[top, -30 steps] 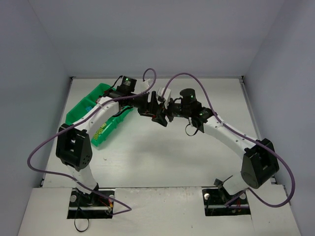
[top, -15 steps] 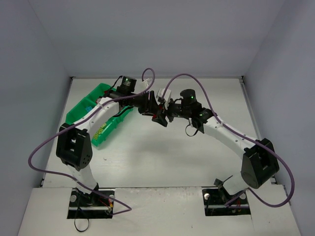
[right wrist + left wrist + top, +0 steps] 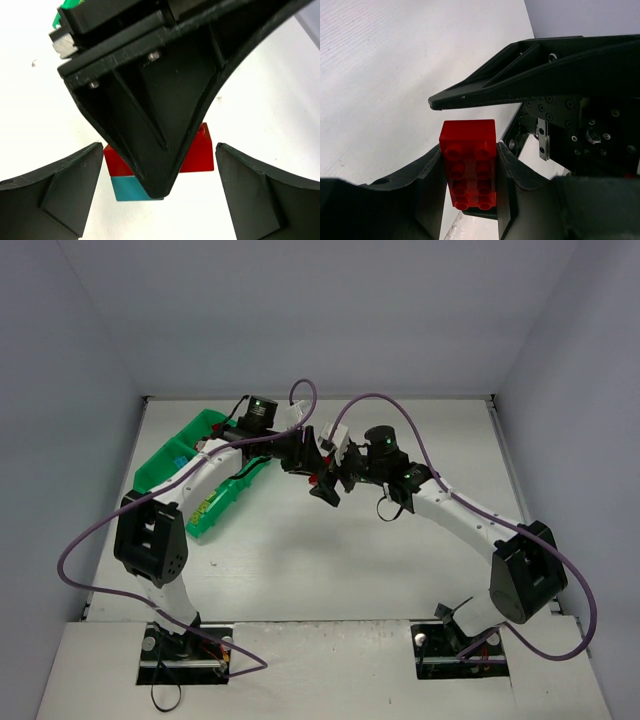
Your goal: Sort the legos into containers by color
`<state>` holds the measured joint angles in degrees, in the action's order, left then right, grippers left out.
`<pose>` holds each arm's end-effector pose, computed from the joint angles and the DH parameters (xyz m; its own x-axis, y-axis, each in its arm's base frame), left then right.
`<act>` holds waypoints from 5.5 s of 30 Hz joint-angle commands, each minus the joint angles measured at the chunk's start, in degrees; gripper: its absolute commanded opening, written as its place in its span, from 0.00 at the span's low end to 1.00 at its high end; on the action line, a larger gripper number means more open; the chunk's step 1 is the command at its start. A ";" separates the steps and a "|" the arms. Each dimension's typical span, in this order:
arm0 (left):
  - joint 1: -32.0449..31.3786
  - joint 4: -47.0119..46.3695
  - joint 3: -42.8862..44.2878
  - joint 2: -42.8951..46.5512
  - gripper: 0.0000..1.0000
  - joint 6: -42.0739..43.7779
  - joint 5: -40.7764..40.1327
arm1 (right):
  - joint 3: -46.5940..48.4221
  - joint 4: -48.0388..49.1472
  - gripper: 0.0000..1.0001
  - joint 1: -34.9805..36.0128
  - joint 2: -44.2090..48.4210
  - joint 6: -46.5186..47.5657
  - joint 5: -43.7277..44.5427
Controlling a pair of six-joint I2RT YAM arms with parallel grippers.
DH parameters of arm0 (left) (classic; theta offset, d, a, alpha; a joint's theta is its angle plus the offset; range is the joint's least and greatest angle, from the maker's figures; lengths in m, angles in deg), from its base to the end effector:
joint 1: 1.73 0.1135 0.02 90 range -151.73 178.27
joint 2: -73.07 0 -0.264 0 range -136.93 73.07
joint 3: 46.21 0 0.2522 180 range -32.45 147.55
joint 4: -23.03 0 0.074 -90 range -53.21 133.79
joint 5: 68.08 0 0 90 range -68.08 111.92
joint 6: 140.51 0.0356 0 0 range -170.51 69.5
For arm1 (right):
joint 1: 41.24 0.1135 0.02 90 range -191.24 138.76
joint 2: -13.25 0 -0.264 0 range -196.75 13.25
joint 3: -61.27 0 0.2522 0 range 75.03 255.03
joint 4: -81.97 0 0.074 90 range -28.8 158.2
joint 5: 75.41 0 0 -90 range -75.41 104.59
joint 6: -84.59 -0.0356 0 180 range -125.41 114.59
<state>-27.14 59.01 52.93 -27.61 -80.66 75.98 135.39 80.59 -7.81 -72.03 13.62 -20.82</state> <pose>0.3456 -0.1961 0.3084 -0.8935 0.0981 -0.4382 0.4430 0.3514 -0.8248 0.2776 0.2080 0.3054 0.1290 -0.2333 -0.9638 -0.9298 0.3094 -0.1994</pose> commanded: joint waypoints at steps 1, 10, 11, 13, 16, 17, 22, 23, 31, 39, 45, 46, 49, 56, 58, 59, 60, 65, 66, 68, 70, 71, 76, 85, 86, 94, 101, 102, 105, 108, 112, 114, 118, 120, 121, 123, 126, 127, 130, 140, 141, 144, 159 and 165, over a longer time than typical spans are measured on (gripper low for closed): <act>0.36 -3.58 0.57 2.25 0.15 2.20 1.84 | 0.02 1.07 0.93 -0.12 2.31 -0.66 0.97; 1.85 -3.23 1.27 1.63 0.15 3.08 2.45 | -0.94 -1.75 0.90 -0.65 3.97 0.48 2.11; 1.94 -3.32 1.45 1.72 0.16 2.91 2.62 | -1.12 -1.83 0.86 -0.73 4.50 0.57 2.11; 1.94 -3.23 1.71 1.72 0.16 2.91 3.24 | -1.64 -1.84 0.81 -1.00 4.77 0.92 2.11; 1.85 -3.32 1.80 1.89 0.16 2.64 3.68 | -1.56 -1.75 0.67 -1.09 5.03 1.19 1.85; 1.94 -3.67 1.63 1.81 0.16 2.47 3.86 | -1.30 -1.75 0.61 -1.09 4.86 1.19 1.67; 1.94 -5.52 0.40 1.89 0.16 0.71 5.17 | -0.07 -1.57 0.61 -1.09 4.15 1.54 1.41; 1.94 -5.87 0.31 1.98 0.16 0.36 5.52 | 0.20 -1.40 0.62 -1.09 4.15 1.54 1.23; 1.94 -8.50 -0.48 1.98 0.16 -2.19 6.49 | 2.31 -0.52 0.63 -1.09 4.76 1.80 0.09; 1.85 -12.02 -1.62 1.54 0.16 -6.32 7.46 | 2.84 0.10 0.58 -1.09 6.00 1.80 -0.79; 1.94 -12.55 -1.98 1.02 0.16 -7.29 8.07 | 2.22 0.27 0.33 -1.09 7.31 1.72 -1.14; 1.94 -12.64 -1.98 0.93 0.16 -7.38 8.16 | 2.13 0.36 0.26 -1.09 7.66 1.72 -1.06; 1.85 -12.81 -2.24 1.10 0.16 -7.73 8.16 | 1.87 0.45 0.11 -1.09 7.67 1.98 -1.32; 1.94 -12.81 -1.89 1.72 0.35 -8.17 7.81 | 0.64 0.36 0.00 -1.09 8.11 2.33 -2.11; 1.85 -12.90 -1.80 1.89 0.45 -8.43 7.29 | 0.20 0.36 0.00 -1.09 8.28 2.42 -2.29; 1.94 -12.81 -1.80 1.98 0.47 -8.43 7.11 | 0.02 0.36 0.00 -1.09 8.46 2.42 -2.29; 1.94 -12.90 -1.71 1.98 0.49 -8.52 6.76 | -0.24 0.36 0.00 -1.09 8.63 2.42 -2.29; 2.03 -13.34 -1.45 2.86 0.50 -8.78 5.27 | -1.21 0.19 0.00 -1.09 8.98 2.33 -2.20; 2.12 -13.51 -1.45 3.21 0.50 -8.96 4.65 | -1.56 0.19 0.00 -1.09 9.07 2.24 -2.46; 2.21 -13.87 -1.71 3.56 0.50 -9.13 3.77 | -1.73 0.01 0.00 -1.09 9.16 2.24 -2.64; 2.38 -15.09 -1.89 4.27 0.50 -9.75 2.55 | -2.00 -0.08 0.00 -1.09 9.16 2.16 -2.90; 2.38 -15.88 -2.15 4.44 0.50 -10.10 2.19 | -2.00 -0.08 0.00 -1.09 9.16 2.16 -2.90; 2.38 -18.08 -2.94 5.41 0.49 -11.24 0.78 | -2.17 -0.16 0.00 -1.00 9.25 2.07 -3.34; 2.38 -21.25 -3.91 5.85 0.48 -13.70 -0.19 | -2.35 -0.25 0.00 -1.00 9.25 1.80 -3.34; 2.38 -21.25 -4.00 5.85 0.47 -13.62 -0.01 | -2.18 -0.25 0.00 -1.09 9.25 1.80 -3.34; 2.38 -18.80 -4.70 5.76 0.45 -12.30 1.48 | -1.47 -0.34 0.00 -1.00 8.55 2.16 -2.64; 2.29 -15.54 -4.44 5.06 0.45 -10.02 2.71 | -0.77 -0.34 0.00 -1.00 7.58 2.51 -2.29; 2.29 -15.10 -4.44 4.97 0.45 -9.84 2.89 | -0.68 -0.34 0.00 -1.09 7.49 2.59 -2.20; 2.47 -13.79 -4.00 4.97 0.39 -8.53 3.33 | -0.59 -0.34 0.00 -1.00 7.23 2.68 -2.02; 3.26 -12.03 -3.03 4.88 0.24 -7.03 3.33 | -1.47 -0.34 0.00 -1.17 7.23 2.68 -1.76; 4.93 -10.36 -1.63 4.71 0.07 -5.19 5.08 | -3.40 -0.43 0.00 -1.61 7.49 2.86 -0.62; 6.16 -7.30 -0.14 4.53 0.04 -3.69 5.70 | -4.19 -0.43 0.00 -1.96 8.02 2.86 -0.44; 8.27 0.35 3.64 3.57 0.00 2.46 6.93 | -5.34 -1.13 0.00 -3.46 8.55 3.21 -0.09; 9.84 3.35 5.05 3.30 0.00 4.21 7.20 | -5.69 -1.39 0.00 -3.99 8.81 3.39 -0.09; 10.46 3.97 5.32 3.39 0.00 4.48 7.02 | -5.86 -1.66 0.00 -4.07 8.90 3.39 0.09; 13.35 4.76 5.76 3.91 0.00 4.75 4.06 | -5.69 -1.83 0.00 -4.16 8.99 3.21 0.44; 18.00 7.83 7.51 3.92 0.03 6.32 -8.72 | -5.34 -2.10 0.00 -4.16 8.99 3.21 0.96; 18.98 8.62 8.73 3.92 0.03 6.68 -14.02 | -5.25 -2.10 0.00 -4.25 8.90 3.12 1.05; 22.41 8.72 9.97 3.22 0.04 7.21 -31.87 | -5.25 -2.19 0.00 -4.16 8.90 2.77 1.05; 25.15 3.89 18.93 -8.72 0.10 16.79 -56.06 | -5.60 -2.10 0.00 -4.16 9.34 1.80 -0.44; 25.15 3.45 19.46 -9.70 0.12 17.92 -56.95 | -5.60 -2.10 0.00 -4.16 9.25 1.72 -0.44; 27.16 3.09 22.00 -13.03 0.24 18.55 -58.02 | -5.51 -2.10 0.00 -4.16 9.07 1.63 -0.62; 26.02 6.88 17.64 -1.37 0.63 10.21 -39.32 | -1.39 -2.10 0.00 -4.07 6.88 2.51 -3.51; 19.54 1.44 5.33 8.22 0.63 3.79 -14.30 | 1.42 -2.19 0.00 -3.72 5.74 3.30 -6.58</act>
<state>-3.38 64.71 61.04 -23.81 -72.13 44.38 133.18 75.65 -11.92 -65.93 15.87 -23.78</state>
